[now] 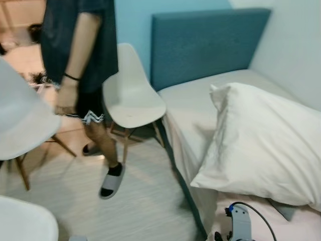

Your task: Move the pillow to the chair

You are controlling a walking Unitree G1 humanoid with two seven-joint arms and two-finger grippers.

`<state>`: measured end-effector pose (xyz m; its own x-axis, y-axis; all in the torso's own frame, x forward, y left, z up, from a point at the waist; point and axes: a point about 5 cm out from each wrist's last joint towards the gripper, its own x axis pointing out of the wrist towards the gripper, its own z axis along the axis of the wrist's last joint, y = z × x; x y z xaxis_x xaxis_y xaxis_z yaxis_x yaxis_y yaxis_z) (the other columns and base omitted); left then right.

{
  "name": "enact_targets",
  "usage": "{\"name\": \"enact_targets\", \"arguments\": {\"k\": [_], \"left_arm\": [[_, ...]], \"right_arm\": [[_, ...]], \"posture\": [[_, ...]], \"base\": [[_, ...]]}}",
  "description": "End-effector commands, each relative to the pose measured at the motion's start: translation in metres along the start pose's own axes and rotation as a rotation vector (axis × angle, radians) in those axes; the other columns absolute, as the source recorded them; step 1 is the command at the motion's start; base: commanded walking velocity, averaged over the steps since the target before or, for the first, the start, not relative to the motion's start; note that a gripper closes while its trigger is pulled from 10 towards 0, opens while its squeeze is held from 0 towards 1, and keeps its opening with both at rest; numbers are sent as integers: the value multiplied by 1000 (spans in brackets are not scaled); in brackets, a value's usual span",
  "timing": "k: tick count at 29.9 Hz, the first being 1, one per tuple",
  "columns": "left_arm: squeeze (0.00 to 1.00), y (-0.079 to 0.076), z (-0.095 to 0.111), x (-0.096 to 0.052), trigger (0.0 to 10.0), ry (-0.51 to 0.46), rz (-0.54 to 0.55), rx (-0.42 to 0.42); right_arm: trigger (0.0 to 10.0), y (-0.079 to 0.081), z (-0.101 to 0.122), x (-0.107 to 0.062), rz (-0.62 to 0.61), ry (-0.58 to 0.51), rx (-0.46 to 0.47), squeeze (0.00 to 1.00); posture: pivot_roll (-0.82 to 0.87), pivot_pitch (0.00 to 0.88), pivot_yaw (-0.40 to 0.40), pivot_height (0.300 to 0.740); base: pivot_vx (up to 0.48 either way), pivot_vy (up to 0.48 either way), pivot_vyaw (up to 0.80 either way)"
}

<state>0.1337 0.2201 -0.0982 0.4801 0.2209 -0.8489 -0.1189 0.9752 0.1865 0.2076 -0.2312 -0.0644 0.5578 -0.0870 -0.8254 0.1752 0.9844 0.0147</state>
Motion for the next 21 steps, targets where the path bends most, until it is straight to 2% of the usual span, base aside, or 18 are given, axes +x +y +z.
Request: {"name": "enact_targets", "arguments": {"k": [1, 6, 7, 8, 9, 10, 11, 12, 13, 14, 15, 17, 19, 20, 21], "left_arm": [[0, 1, -8, -1, 10000, 32, -2, 14], [0, 1, -8, -1, 10000, 31, -3, 15], [0, 1, -8, -1, 10000, 31, -4, 16], [0, 1, -8, -1, 10000, 31, -4, 16], [0, 0, -7, -1, 10000, 31, -4, 18], [0, 0, -7, -1, 10000, 31, -4, 18], [0, 0, -7, -1, 10000, 31, -5, 20], [0, 0, -7, -1, 10000, 32, -6, 21], [0, -1, -7, -1, 10000, 32, -6, 21], [0, -1, -7, -1, 10000, 32, -6, 21], [0, -1, -8, -1, 10000, 33, -6, 21], [0, -1, -8, -1, 10000, 33, -6, 21], [0, -1, -8, -1, 10000, 34, -7, 20], [0, -1, -8, -1, 10000, 34, -7, 20], [0, -1, -9, -1, 10000, 36, -8, 21]], "right_arm": [[10000, 10, -2, 1, 60, 13, 26, 0], [10000, 20, 3, 2, 141, -5, 46, 0], [10000, 35, 12, 1, 293, -33, 47, 0], [10000, 35, 12, 1, 293, -33, 47, 0], [10000, 49, 21, -1, 452, -49, 17, 0], [10000, 49, 21, -1, 452, -49, 17, 0], [10000, 59, 29, -4, 588, -66, -14, 0], [10000, 65, 36, -7, 674, -82, -29, 0], [10000, 67, 45, -9, 727, -113, -15, 0], [10000, 67, 45, -9, 727, -113, -15, 0], [10000, 69, 59, -12, 792, -165, 29, 0], [10000, 69, 59, -12, 792, -165, 29, 0], [10000, 74, 82, -20, 913, -259, 105, 0], [10000, 74, 82, -20, 913, -259, 105, 0], [10000, 77, 97, -26, 994, -322, 141, 0]], "posture": [[-159, 79, 15, 740], [-159, 79, 15, 740], [-160, 80, 15, 740], [-160, 80, 15, 740], [-165, 84, 18, 740], [-165, 84, 18, 740], [-165, 84, 18, 740], [-165, 84, 18, 740], [-167, 88, 15, 740], [-167, 88, 15, 740], [-167, 88, 15, 740], [-167, 88, 15, 740], [-168, 91, 16, 740], [-168, 91, 16, 740], [-169, 93, 18, 740]], "base": [[0, 0, -800], [0, 0, -800], [0, 0, -800], [0, 0, -800], [0, 0, -800], [0, 0, -800], [0, 0, -800], [0, 0, -800], [0, 0, -800], [0, 0, -800], [0, 0, -800], [0, 0, -800], [0, 0, -800], [0, 0, -800], [0, 0, -800]]}}
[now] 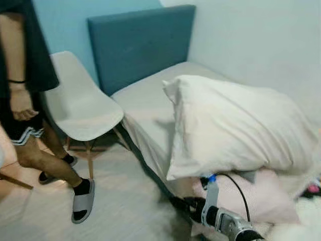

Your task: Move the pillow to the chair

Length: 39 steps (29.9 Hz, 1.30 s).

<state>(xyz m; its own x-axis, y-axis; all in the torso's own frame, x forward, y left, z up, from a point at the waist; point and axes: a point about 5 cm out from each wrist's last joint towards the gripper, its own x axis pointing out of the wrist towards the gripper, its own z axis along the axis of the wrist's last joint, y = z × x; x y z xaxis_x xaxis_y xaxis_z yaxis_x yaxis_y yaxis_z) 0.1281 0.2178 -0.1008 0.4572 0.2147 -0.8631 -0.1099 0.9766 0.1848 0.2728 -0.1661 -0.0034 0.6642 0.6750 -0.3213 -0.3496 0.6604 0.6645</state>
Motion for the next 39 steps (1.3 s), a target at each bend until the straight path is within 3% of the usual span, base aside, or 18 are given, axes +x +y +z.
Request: {"name": "enact_targets", "arguments": {"k": [1, 2, 3, 4, 8, 12, 21, 26, 29, 39], "left_arm": [[0, 1, -3, 0, 10000, 10, -2, 15], [0, 1, -3, 0, 10000, 10, -2, 15], [0, 0, -3, 0, 10000, 11, -3, 19], [0, 0, -3, 0, 10000, 11, -3, 19], [0, -1, -2, 0, 10000, 10, -5, 23], [0, -2, -2, 0, 10000, 10, -5, 24], [0, 1, -3, 0, 10000, 9, -8, 32], [0, 3, -3, 0, 10000, 3, -11, 35], [0, 3, -1, 0, 10000, -9, -20, 47], [0, 2, 0, 0, 10000, -15, -26, 58]], "right_arm": [[10000, 10, 31, 2, 135, -129, 9, 0], [10000, 10, 31, 2, 135, -129, 9, 0], [10000, 14, 61, -1, 185, -287, 42, 0], [10000, 14, 61, -1, 185, -287, 42, 0], [10000, 9, 101, -16, 177, -527, 134, 0], [10000, 7, 111, -21, 179, -586, 148, 0], [10000, 3, 113, -20, 63, -605, 151, 0], [10000, 4, 106, -12, 30, -551, 134, 0], [10000, 9, 94, 1, -5, -454, 67, 0], [10000, 21, 92, 11, 57, -449, 63, 0]], "posture": [[-170, 94, 19, 740], [-170, 94, 19, 740], [-169, 95, 23, 740], [-169, 95, 23, 740], [-171, 96, 27, 740], [-172, 98, 28, 740], [-174, 100, 33, 740], [-174, 102, 34, 740], [-173, 103, 35, 740], [-174, 104, 38, 740]], "base": [[0, 0, -800], [0, 0, -800], [0, 0, -800], [0, 0, -800], [0, 0, -800], [0, 0, -800], [0, 0, -800], [0, 0, -800], [0, 0, 0], [319, 0, 0]]}}
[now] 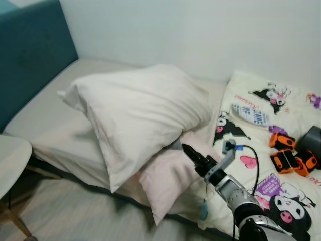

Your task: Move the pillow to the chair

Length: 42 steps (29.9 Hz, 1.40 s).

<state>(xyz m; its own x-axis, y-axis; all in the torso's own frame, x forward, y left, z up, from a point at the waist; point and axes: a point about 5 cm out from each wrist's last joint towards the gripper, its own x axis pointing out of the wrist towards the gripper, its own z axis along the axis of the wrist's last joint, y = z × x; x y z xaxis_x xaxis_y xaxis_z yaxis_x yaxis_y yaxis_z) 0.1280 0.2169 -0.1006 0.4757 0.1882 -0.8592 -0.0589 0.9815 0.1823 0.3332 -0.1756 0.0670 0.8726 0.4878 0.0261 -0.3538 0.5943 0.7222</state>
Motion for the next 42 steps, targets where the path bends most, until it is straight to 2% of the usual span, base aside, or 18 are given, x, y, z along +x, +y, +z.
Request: {"name": "enact_targets", "arguments": {"k": [1, 9, 12, 17, 19, 21, 23, 26, 32, 38, 42], "left_arm": [[0, 3, 0, 0, 10000, 4, 0, 16], [0, 4, -1, 0, 10000, 6, 1, 8], [0, 5, -2, 0, 10000, 7, 4, 3], [0, 5, -2, 0, 10000, 11, 1, 10], [0, 5, -2, 0, 10000, 10, 0, 10], [0, 4, -2, 0, 10000, 10, -3, 12], [0, 5, -2, 0, 10000, 9, -5, 13], [0, 5, -2, 0, 10000, 9, -6, 14], [0, 5, -8, -2, 10000, 14, -9, 16], [0, 8, -19, -5, 10000, 31, -14, 35], [0, 15, -30, -8, 10000, 43, -6, 54]], "right_arm": [[10000, 2, 0, 2, 8, 0, -9, 0], [10000, 1, 1, 2, -17, -9, -4, 0], [10000, 0, 0, 2, -29, 4, -15, 0], [10000, -9, -8, -1, -158, 78, -66, 0], [10000, -12, -8, -2, -195, 73, -65, 0], [10000, -16, -7, -5, -243, 48, -26, 0], [10000, -15, -7, -4, -240, 41, -1, 0], [10000, -15, -7, -4, -237, 40, 5, 0], [10000, -20, -14, -6, -336, 62, 33, 0], [10000, -25, -14, -10, -385, 1, 168, 0], [10000, -20, -16, -6, -330, -31, 235, 0]], "posture": [[-174, 104, 38, 740], [-173, 105, 38, 740], [-173, 105, 38, 740], [-174, 97, 37, 740], [-173, 96, 36, 740], [-168, 96, 37, 740], [-167, 97, 38, 740], [-167, 98, 39, 740], [-153, 117, 36, 740], [-136, 161, 53, 740], [-112, 205, 84, 740]], "base": [[386, 0, 0], [374, 0, 0], [0, 0, 0], [0, 0, 0], [0, 0, 0], [0, 0, 0], [0, 0, 0], [0, 0, 0], [0, 0, 0], [0, 0, 0], [0, 0, 0]]}}
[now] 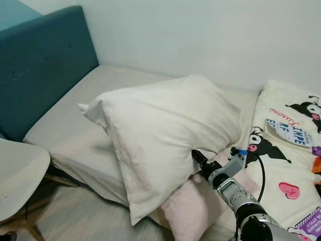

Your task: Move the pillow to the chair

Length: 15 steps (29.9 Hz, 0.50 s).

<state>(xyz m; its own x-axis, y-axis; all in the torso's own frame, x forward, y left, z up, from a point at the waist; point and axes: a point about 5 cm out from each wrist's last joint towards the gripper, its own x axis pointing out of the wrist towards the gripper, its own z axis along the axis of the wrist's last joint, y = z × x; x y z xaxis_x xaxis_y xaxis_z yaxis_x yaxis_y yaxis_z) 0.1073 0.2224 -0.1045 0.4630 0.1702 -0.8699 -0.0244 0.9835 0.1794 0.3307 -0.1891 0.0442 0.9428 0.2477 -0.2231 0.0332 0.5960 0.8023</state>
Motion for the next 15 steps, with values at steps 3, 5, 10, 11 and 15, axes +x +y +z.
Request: {"name": "enact_targets", "arguments": {"k": [3, 5, 10, 11, 15], "left_arm": [[0, 14, -18, -5, 10000, 37, 14, 52], [0, 15, -20, -6, 10000, 39, 12, 66], [0, 19, -28, -9, 10000, 45, 10, 94], [0, 19, -28, -9, 10000, 45, 10, 94], [0, 23, -31, -11, 10000, 37, 16, 104]], "right_arm": [[10000, 9, -11, 4, 83, 10, 95, 0], [10000, 12, -11, 5, 100, 5, 110, 0], [10000, 19, -10, 8, 156, -12, 147, 0], [10000, 19, -10, 8, 156, -12, 147, 0], [9333, 39, 0, 17, 247, -36, 130, 0]], "posture": [[-98, 236, 104, 740], [-96, 239, 107, 740], [-75, 266, 114, 740], [-75, 266, 114, 740], [-72, 284, 113, 740]], "base": [[0, 0, 0], [0, 0, 0], [0, 0, 0], [0, 0, 0], [0, 0, 0]]}}
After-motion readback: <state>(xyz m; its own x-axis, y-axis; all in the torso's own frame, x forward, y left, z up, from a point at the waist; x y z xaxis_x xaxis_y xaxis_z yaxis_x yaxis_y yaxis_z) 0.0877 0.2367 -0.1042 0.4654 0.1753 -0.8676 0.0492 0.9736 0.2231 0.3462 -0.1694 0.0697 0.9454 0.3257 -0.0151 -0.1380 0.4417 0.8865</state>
